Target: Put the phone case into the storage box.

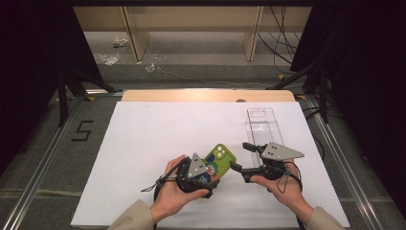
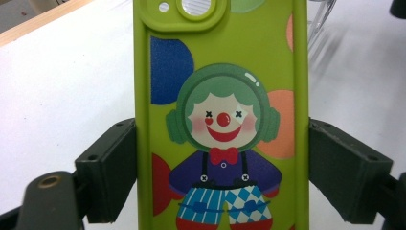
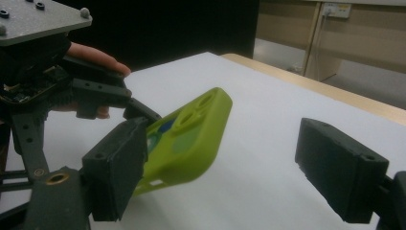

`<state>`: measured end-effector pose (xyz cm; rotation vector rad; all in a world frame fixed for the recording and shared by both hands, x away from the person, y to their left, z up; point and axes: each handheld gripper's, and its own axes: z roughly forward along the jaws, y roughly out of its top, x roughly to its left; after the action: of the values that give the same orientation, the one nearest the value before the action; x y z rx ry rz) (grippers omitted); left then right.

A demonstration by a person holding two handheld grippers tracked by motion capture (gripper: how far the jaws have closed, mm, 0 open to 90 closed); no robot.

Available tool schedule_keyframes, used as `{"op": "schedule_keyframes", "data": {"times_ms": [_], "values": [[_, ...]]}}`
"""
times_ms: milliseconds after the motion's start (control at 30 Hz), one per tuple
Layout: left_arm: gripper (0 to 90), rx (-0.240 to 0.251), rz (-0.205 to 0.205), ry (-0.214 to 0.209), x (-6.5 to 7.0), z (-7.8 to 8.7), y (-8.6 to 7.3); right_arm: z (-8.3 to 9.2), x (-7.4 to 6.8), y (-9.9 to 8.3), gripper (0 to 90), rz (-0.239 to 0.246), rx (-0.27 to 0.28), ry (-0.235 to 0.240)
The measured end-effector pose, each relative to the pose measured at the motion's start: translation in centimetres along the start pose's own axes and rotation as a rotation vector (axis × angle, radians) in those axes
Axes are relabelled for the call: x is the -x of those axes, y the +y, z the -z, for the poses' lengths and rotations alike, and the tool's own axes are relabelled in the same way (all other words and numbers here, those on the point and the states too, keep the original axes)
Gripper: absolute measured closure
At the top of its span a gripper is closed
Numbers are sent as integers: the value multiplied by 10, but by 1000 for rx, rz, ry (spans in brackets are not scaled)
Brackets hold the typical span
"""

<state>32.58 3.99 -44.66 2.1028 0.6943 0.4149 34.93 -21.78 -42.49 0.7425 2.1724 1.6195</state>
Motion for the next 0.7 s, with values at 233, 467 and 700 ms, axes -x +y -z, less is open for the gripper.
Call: {"op": "schedule_keyframes", "data": {"times_ms": [233,467,700], "values": [[163,1,-2,-8,2,-1,1,-12,-2,5,200,-15,-12,6],[163,2,-6,-10,4,-2,1,-25,-3,9,205,-25,-30,13],[163,4,-5,-9,4,-2,2,-34,-4,13,220,-31,-33,13]]}}
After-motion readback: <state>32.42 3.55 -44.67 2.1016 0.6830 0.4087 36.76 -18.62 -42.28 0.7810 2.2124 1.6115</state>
